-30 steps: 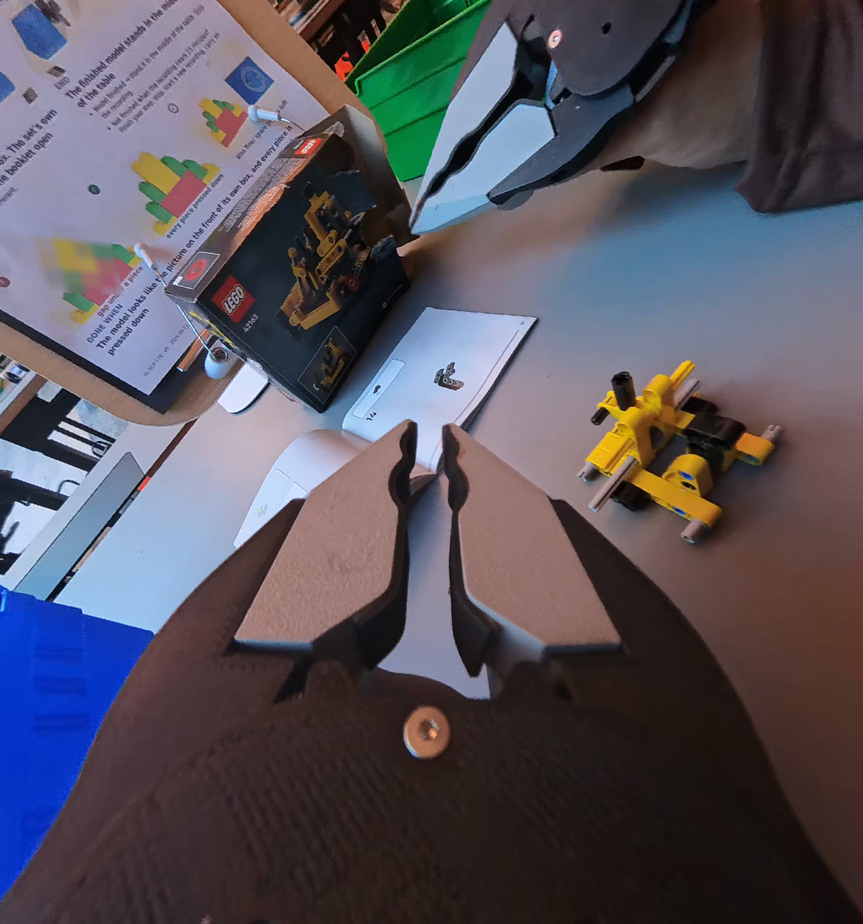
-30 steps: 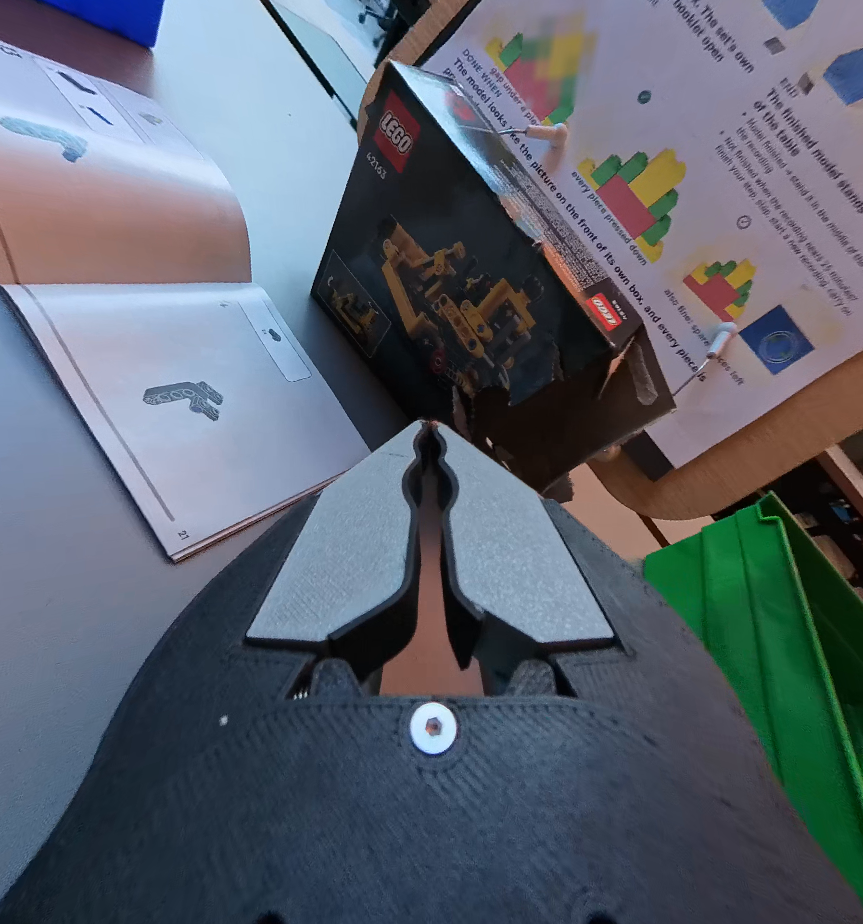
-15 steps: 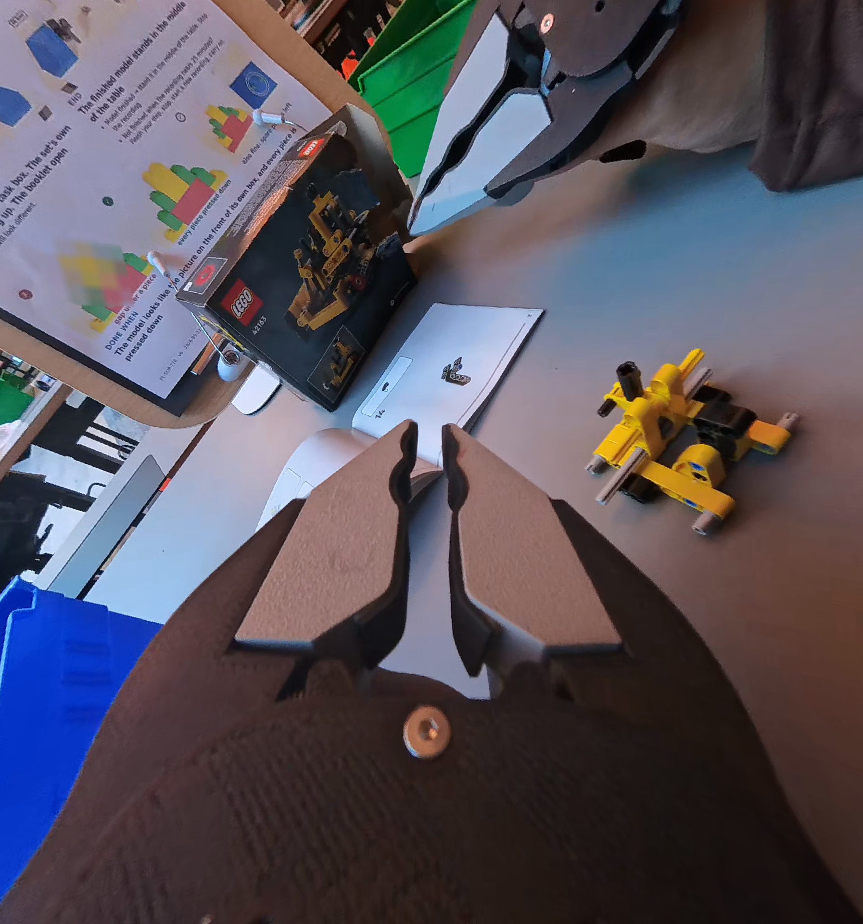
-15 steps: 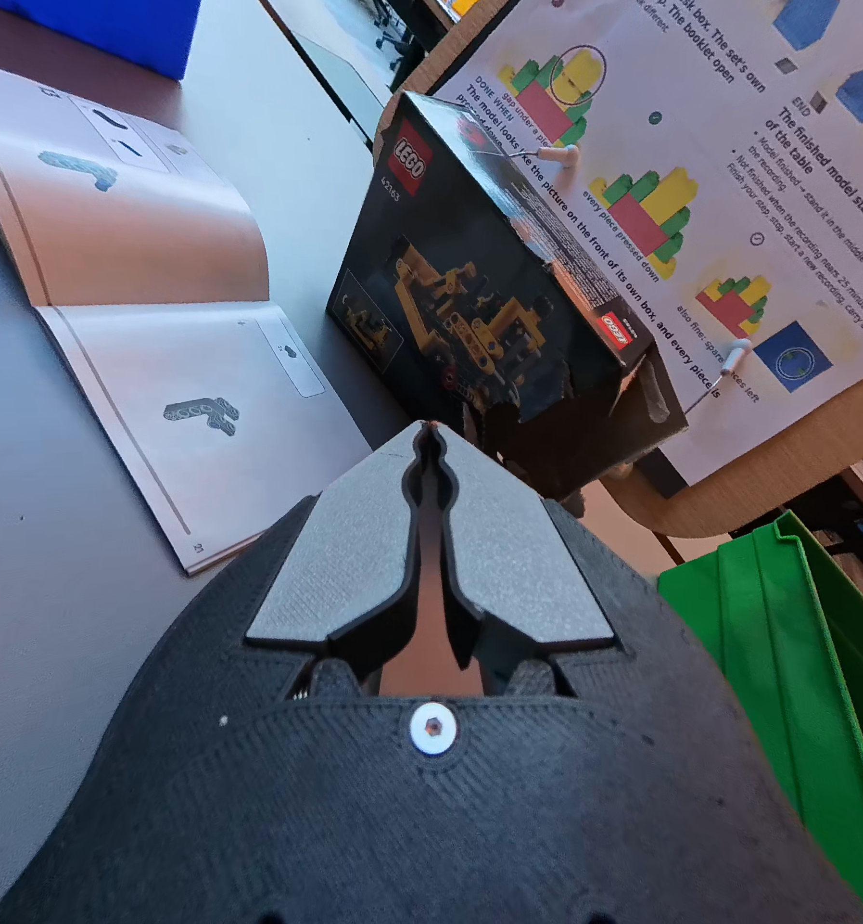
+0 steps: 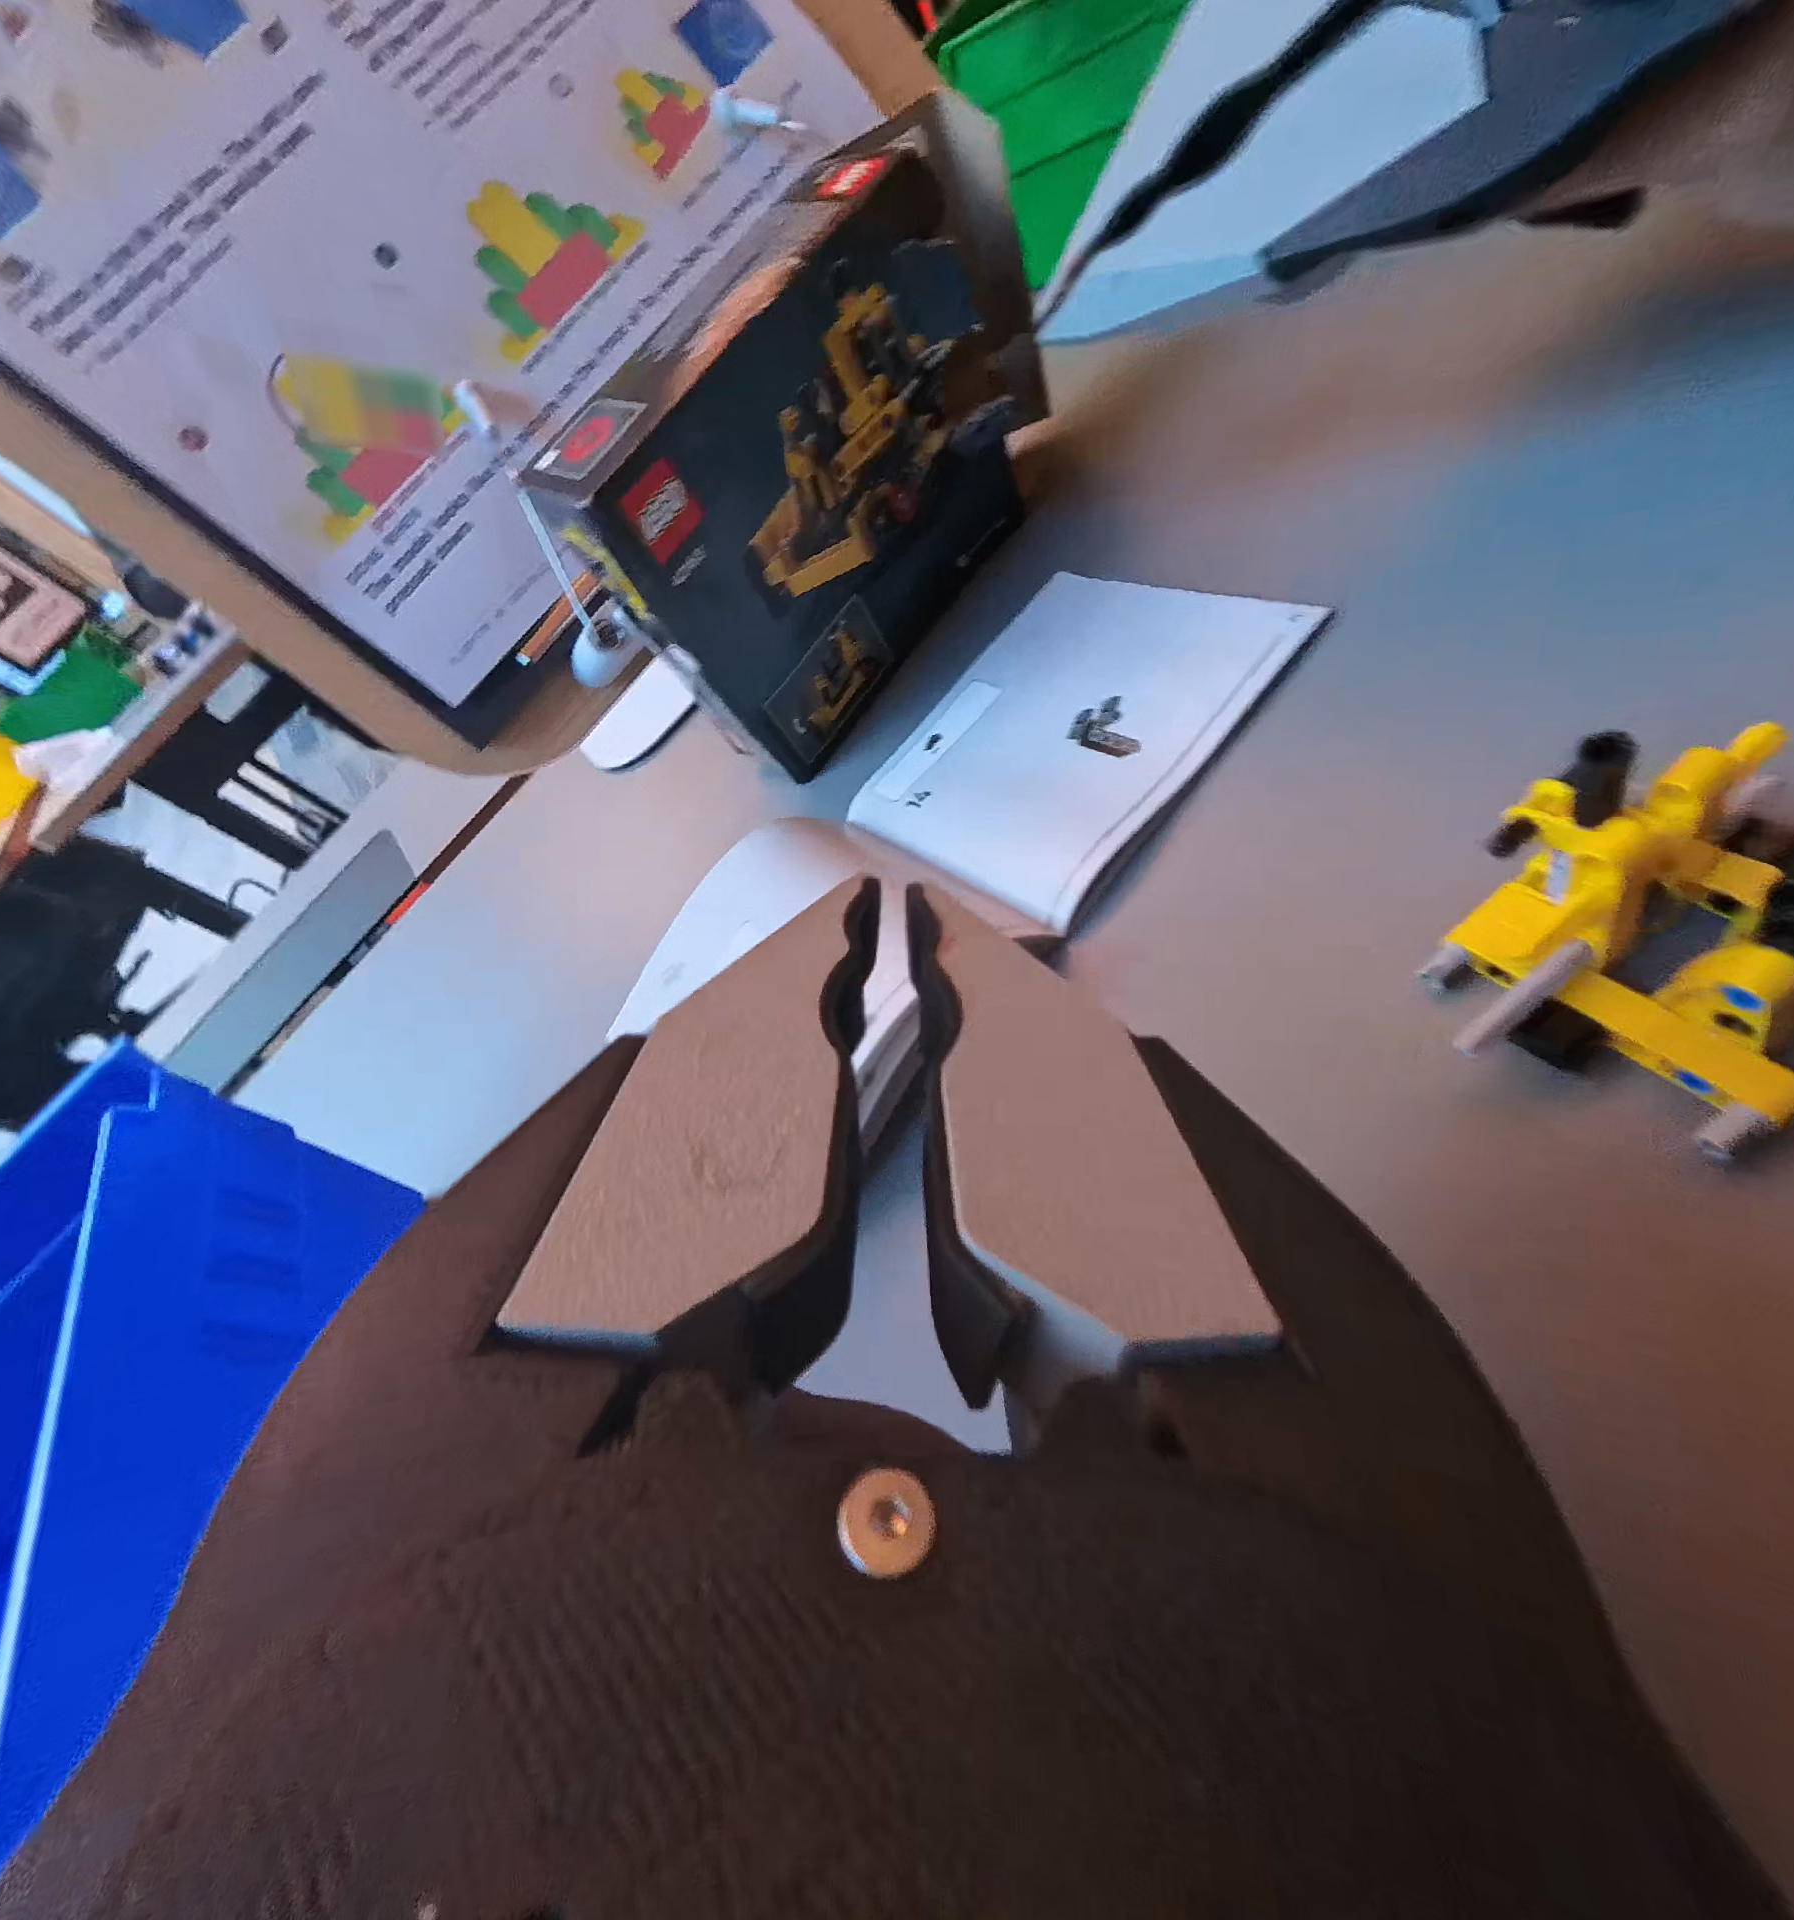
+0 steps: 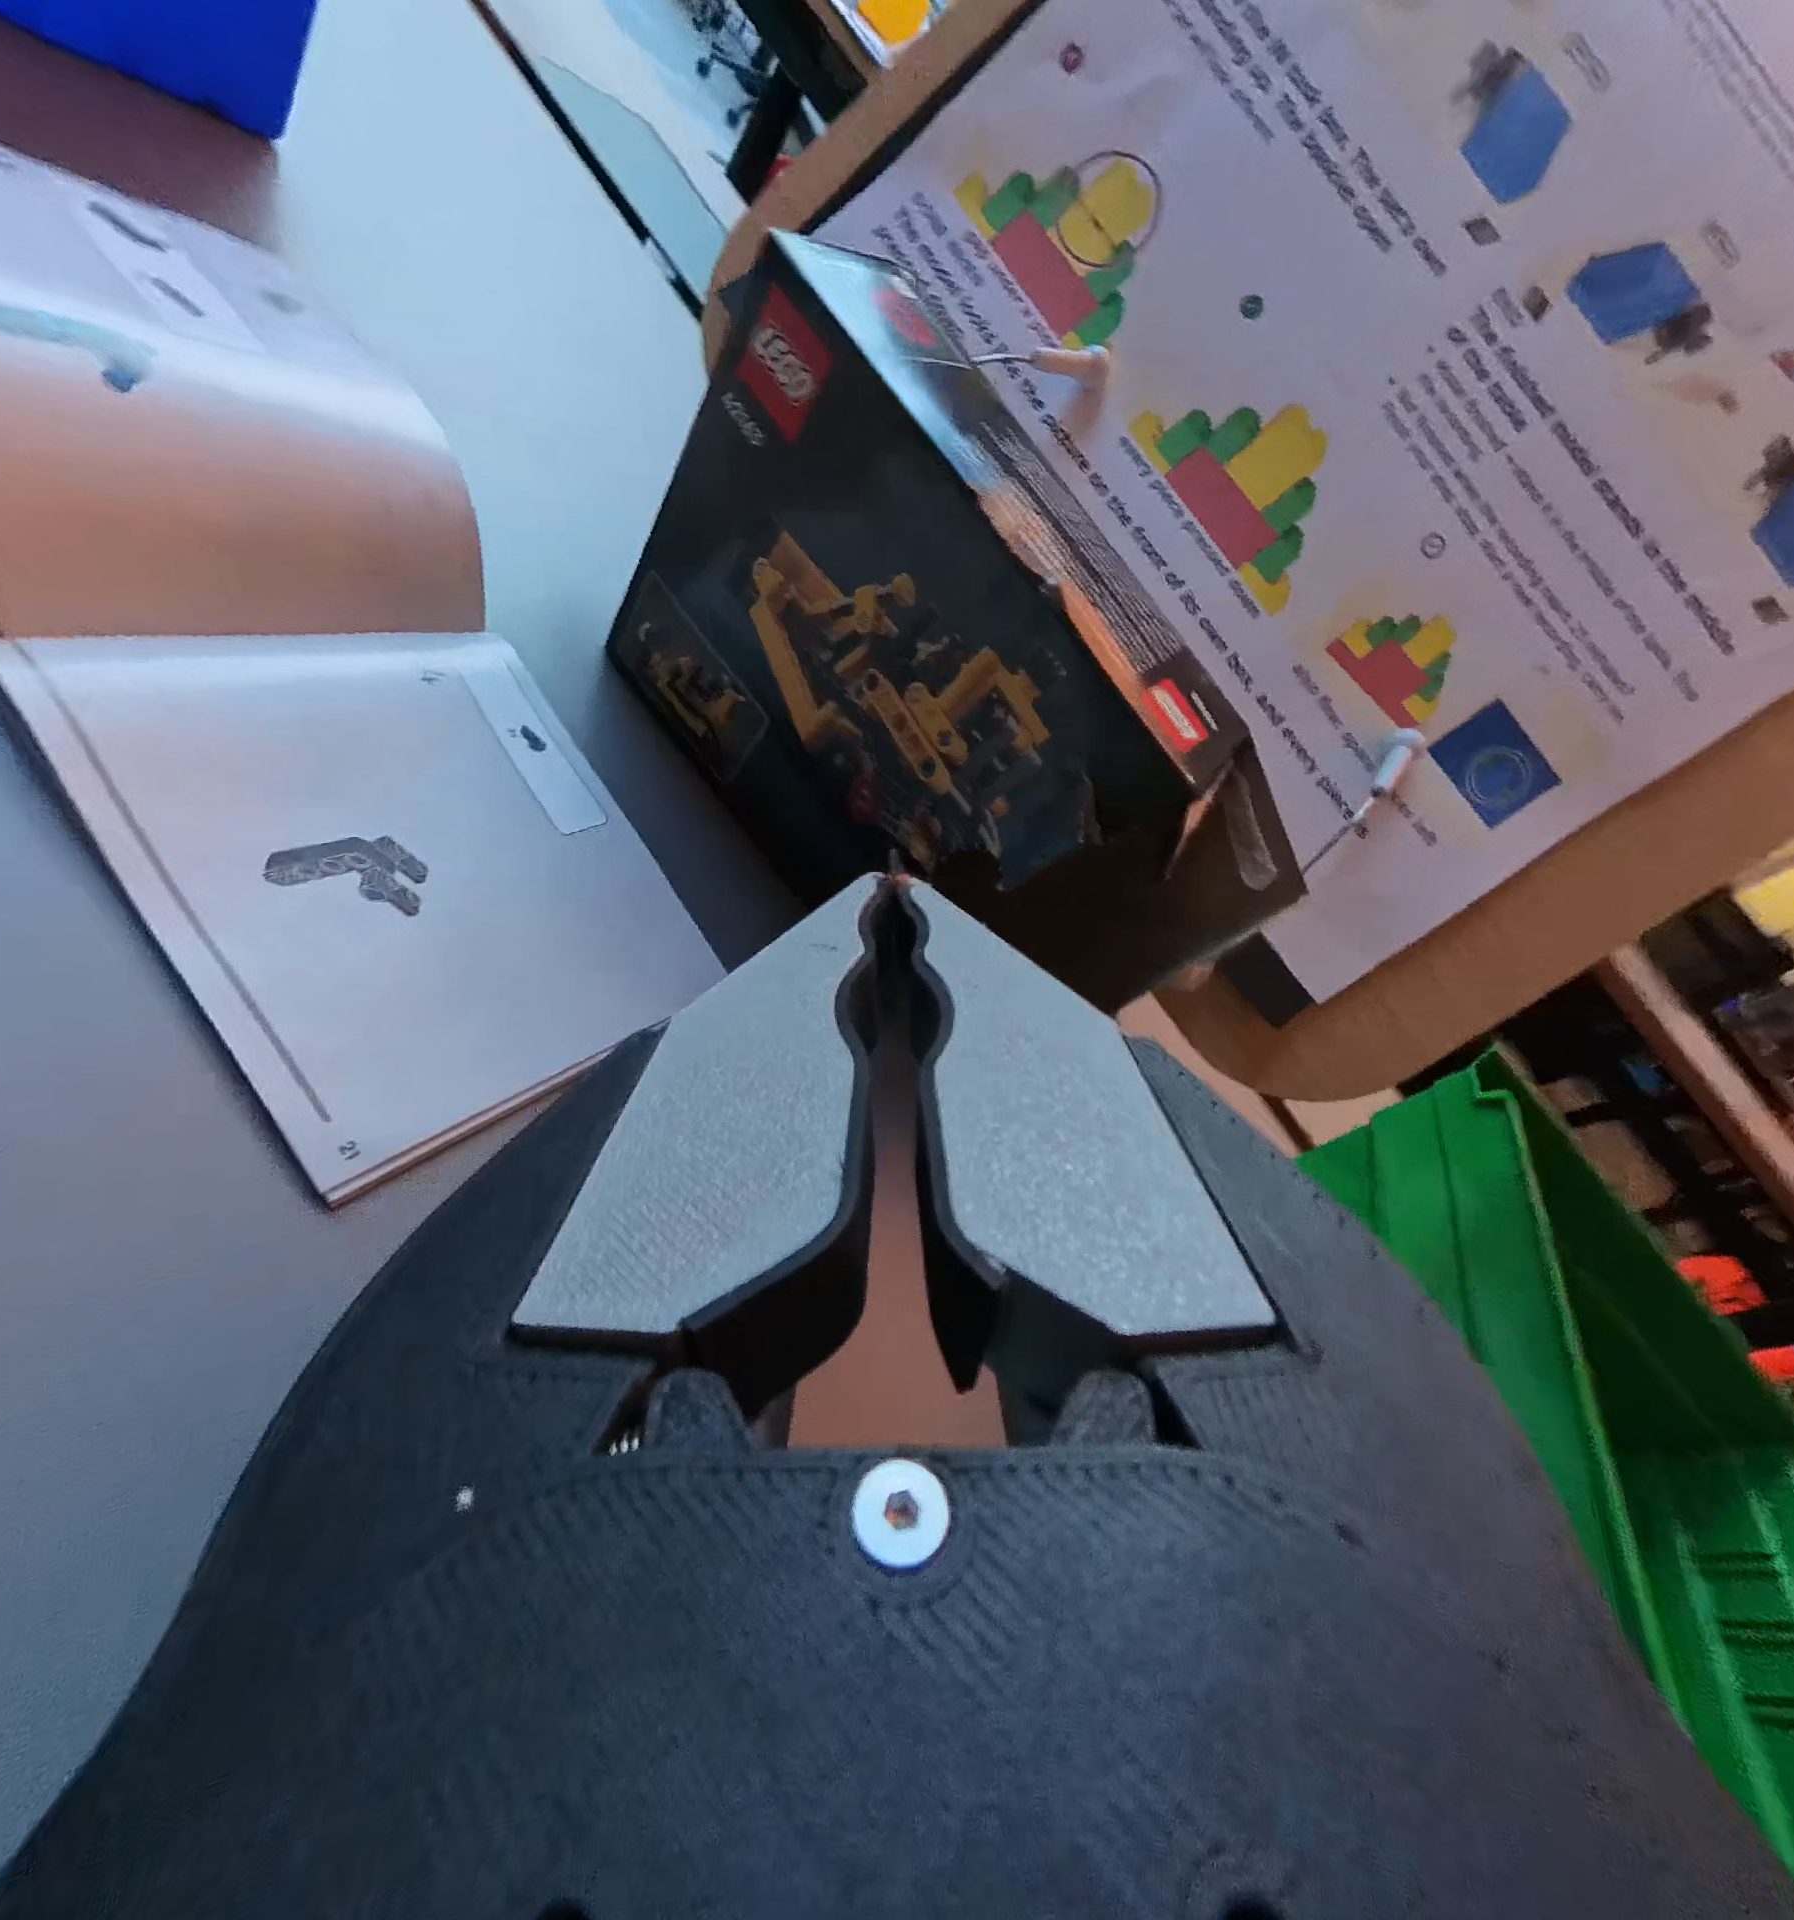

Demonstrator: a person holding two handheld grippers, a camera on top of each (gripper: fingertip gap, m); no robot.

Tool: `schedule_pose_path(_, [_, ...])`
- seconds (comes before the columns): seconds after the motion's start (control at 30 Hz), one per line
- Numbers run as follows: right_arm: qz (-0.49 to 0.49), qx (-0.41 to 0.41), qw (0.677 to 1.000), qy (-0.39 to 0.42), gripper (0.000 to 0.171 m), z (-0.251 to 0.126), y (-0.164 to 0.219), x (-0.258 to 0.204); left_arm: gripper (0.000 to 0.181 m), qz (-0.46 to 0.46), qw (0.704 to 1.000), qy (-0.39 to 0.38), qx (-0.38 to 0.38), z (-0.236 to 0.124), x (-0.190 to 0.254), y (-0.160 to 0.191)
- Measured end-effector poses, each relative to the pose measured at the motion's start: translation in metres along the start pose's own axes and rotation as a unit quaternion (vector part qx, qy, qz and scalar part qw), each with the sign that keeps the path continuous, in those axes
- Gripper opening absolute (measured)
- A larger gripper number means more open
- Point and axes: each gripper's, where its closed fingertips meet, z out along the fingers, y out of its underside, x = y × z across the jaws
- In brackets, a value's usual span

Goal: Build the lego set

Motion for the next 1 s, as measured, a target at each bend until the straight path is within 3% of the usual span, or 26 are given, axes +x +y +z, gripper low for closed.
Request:
schedule_pose_path(0.33, [0.187, 0.029, 0.981, -0.04, 0.0, -0.004, 0.011, 0.02, 0.001, -0.11, 0.994, -0.03, 0.007, 0.003, -0.036, 0.012])
schedule_pose_path(0.57, [0.204, 0.037, 0.975, -0.073, 0.0, 0.002, 0.007, 0.01, 0.001, -0.153, 0.987, -0.023, 0.033, -0.001, -0.044, 0.006])
schedule_pose_path(0.6, [0.206, 0.034, 0.975, -0.075, 0.009, 0.004, 0.008, 0.009, 0.002, -0.158, 0.987, -0.021, 0.036, -0.002, -0.044, 0.005])
schedule_pose_path(0.77, [0.225, 0.017, 0.969, -0.1, 0.014, 0.011, 0.012, 0.0, 0.002, -0.158, 0.987, -0.017, 0.03, 0.0, -0.044, 0.008])
schedule_pose_path(1.0, [0.264, 0.021, 0.959, -0.105, 0.012, 0.01, 0.015, 0.006, 0.002, -0.151, 0.988, -0.011, 0.026, 0.002, -0.039, 0.009])
